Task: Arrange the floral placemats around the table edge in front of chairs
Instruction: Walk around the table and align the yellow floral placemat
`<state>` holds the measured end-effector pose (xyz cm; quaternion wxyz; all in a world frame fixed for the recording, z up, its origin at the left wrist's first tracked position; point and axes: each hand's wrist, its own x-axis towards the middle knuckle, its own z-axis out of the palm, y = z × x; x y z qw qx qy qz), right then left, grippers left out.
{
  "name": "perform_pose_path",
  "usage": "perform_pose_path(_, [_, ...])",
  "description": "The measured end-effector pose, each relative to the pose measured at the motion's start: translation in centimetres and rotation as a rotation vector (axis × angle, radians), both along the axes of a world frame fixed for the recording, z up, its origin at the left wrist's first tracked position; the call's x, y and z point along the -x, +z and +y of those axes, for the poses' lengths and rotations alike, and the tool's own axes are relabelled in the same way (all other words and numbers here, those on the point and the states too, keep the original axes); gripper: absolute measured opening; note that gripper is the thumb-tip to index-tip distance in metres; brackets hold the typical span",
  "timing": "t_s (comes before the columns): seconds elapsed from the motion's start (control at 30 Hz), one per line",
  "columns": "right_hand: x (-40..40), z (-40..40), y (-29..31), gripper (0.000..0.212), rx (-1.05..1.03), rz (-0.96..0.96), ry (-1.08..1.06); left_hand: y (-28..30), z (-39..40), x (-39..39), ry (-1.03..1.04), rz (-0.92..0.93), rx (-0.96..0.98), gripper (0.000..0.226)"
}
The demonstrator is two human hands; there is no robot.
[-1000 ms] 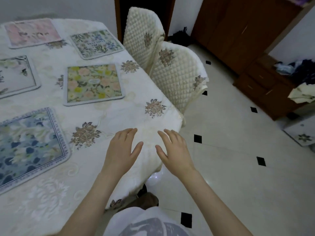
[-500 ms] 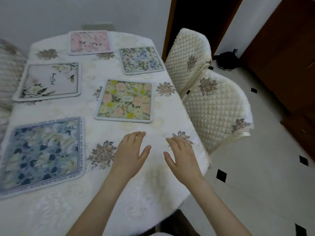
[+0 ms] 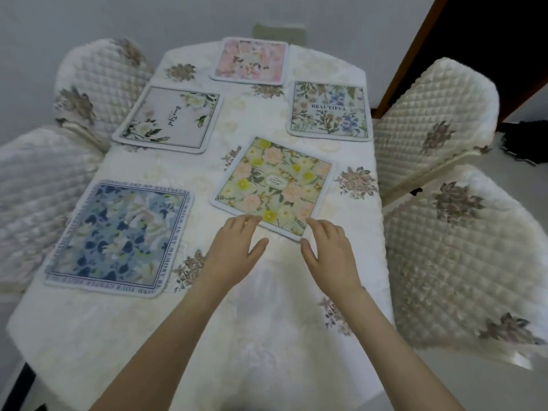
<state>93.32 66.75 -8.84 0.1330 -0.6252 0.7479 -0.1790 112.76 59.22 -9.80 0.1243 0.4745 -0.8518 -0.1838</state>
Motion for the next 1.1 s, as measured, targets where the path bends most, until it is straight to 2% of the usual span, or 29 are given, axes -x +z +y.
perform_pose_path(0.2, [1.8,-7.2,-3.0,0.042,0.003,-0.098,-0.138,-2.9,-9.0,0.8,0.146,0.017,-0.079,0.052])
perform_pose_path(0.33, [2.3,-10.3,-6.4,0.051,-0.139,-0.134,-0.295,-5.7,-13.5,0.6,0.315,0.027,-0.118,0.062])
perform_pose_path(0.5, [1.8,-11.4,-9.3,0.056,-0.314,-0.113,-0.409,-8.6,-16.3,0.4,0.402,-0.123,-0.213,0.08])
perform_pose_path(0.6, [0.9,-11.2,-10.1,0.051,-0.302,-0.106,-0.37,-9.3,-17.1,0.4,0.411,-0.227,-0.26,0.082])
perform_pose_path(0.73, [0.6,-11.1,-10.3,0.049,-0.305,-0.089,-0.365,-9.7,-17.4,0.6,0.431,-0.273,-0.254,0.081])
perform_pose_path(0.87, [0.6,-11.1,-10.4,0.05,-0.289,-0.191,-0.39,-9.7,-17.0,1.0,0.45,-0.251,-0.248,0.073])
perform_pose_path(1.1, [1.5,-9.3,-10.4,0.045,-0.29,-0.247,-0.435,-9.7,-13.9,1.2,0.516,-0.251,-0.31,0.078])
